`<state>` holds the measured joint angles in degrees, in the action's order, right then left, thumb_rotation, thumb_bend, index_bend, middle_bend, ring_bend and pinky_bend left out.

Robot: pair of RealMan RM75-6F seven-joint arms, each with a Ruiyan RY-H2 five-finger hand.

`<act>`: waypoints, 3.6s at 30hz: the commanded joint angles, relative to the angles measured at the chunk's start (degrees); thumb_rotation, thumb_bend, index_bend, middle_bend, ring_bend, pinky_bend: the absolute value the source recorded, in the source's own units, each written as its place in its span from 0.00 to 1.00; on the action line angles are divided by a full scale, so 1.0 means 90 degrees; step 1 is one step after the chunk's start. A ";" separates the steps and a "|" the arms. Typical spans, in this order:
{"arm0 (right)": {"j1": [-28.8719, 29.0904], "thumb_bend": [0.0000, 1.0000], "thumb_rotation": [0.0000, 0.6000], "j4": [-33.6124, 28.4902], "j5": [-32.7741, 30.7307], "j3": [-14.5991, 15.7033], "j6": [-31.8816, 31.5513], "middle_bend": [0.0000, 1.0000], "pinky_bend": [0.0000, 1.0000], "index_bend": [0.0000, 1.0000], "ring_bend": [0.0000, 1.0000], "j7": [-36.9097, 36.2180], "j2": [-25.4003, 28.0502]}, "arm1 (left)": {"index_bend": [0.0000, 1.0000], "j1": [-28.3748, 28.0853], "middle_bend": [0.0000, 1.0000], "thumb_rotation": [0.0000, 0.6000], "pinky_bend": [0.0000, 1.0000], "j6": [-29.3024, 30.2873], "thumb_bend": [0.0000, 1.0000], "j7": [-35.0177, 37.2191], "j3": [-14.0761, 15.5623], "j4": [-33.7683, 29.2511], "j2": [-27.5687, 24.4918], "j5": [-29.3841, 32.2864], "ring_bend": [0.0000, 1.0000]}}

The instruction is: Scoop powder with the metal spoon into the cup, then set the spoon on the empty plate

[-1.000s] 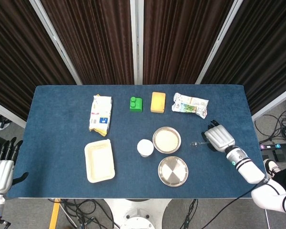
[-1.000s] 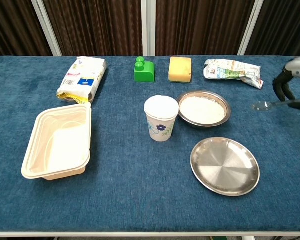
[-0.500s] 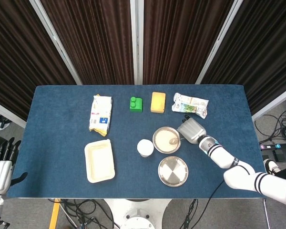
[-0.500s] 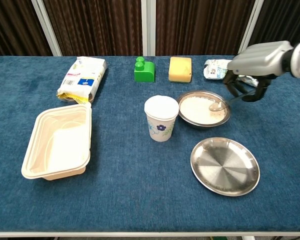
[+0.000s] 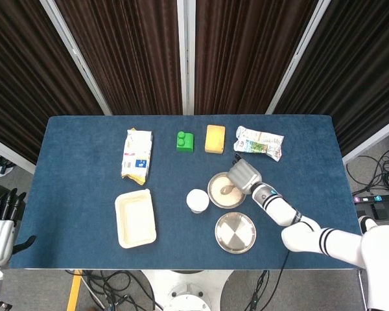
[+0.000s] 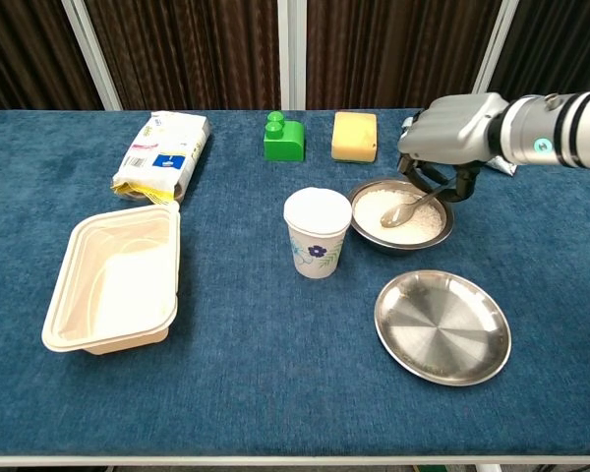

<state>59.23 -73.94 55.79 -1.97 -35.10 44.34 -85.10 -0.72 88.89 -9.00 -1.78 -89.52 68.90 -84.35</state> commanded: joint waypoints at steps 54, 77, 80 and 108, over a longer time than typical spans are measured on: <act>-0.0149 0.33 1.00 -0.1626 0.1719 -0.0323 -0.0492 0.58 0.09 0.60 0.26 -0.2034 0.1037 | 0.10 0.0012 0.11 1.00 0.00 0.0050 0.00 -0.0157 -0.0045 -0.0093 -0.0030 -0.0025 0.03; 0.0754 0.33 1.00 -0.1629 0.1803 0.0368 -0.1535 0.58 0.02 0.60 0.26 0.3121 0.0199 | 0.10 0.0147 0.11 1.00 0.00 0.0164 0.00 0.0166 -0.0012 0.0196 0.0109 -0.0022 0.03; 0.0706 0.33 1.00 -0.1563 0.1934 0.0471 -0.1732 0.57 0.00 0.60 0.26 0.3652 0.0086 | 0.10 0.0158 0.11 1.00 0.00 0.0176 0.00 0.0214 -0.0009 0.0227 0.0121 -0.0034 0.03; -0.0120 0.33 1.00 -0.1943 0.2107 0.0338 -0.2787 0.57 0.00 0.60 0.26 0.3700 0.0058 | 0.10 0.0140 0.11 1.00 0.00 0.0146 0.00 0.0269 -0.0038 0.0304 0.0154 -0.0072 0.03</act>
<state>59.50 -91.60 74.49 1.28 -58.96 79.98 -84.86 0.55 90.22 -6.56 -2.10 -86.78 70.30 -85.00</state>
